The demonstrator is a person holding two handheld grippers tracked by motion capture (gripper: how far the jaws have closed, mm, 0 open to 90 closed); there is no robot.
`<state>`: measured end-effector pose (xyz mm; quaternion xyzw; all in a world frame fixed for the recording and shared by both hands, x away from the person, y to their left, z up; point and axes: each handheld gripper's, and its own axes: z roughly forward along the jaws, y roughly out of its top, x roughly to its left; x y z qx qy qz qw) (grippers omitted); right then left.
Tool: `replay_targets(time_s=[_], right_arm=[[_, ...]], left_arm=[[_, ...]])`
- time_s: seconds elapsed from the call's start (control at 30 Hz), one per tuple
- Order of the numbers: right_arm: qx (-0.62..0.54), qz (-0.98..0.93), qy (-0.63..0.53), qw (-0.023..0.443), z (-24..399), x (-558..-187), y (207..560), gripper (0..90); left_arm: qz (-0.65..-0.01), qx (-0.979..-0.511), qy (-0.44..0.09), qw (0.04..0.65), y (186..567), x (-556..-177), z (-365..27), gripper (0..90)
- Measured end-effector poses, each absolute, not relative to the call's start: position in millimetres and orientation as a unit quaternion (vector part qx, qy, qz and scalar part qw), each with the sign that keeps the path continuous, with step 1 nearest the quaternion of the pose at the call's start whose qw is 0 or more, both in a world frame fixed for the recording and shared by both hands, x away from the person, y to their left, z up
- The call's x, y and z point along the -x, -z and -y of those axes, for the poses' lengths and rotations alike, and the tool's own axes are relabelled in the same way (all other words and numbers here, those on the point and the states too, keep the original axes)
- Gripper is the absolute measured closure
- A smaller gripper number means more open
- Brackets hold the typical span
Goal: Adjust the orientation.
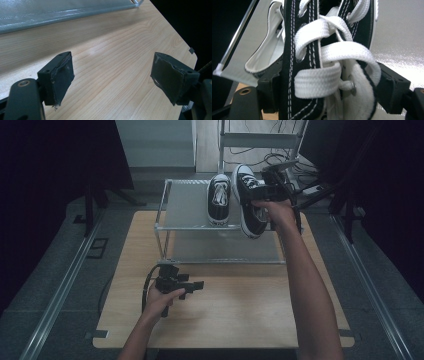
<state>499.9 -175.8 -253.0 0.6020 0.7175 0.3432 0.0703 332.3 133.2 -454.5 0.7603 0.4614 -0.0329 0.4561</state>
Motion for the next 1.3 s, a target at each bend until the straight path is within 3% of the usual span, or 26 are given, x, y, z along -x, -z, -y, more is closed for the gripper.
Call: replay_targets(time_s=[0.6, 1.3], right_arm=[[-0.655, -0.681, -0.322, 0.064, 167.5, -539.9, 265.6, 21.5], [-0.678, -0.660, -0.318, 0.065, 165.9, -554.0, 267.2, 21.5]], left_arm=[[-0.460, -0.761, 0.034, 0.456, 455.9, -332.5, -135.6, 18.3], [-0.459, -0.759, 0.035, 0.460, 454.7, -330.7, -136.8, 18.3]])
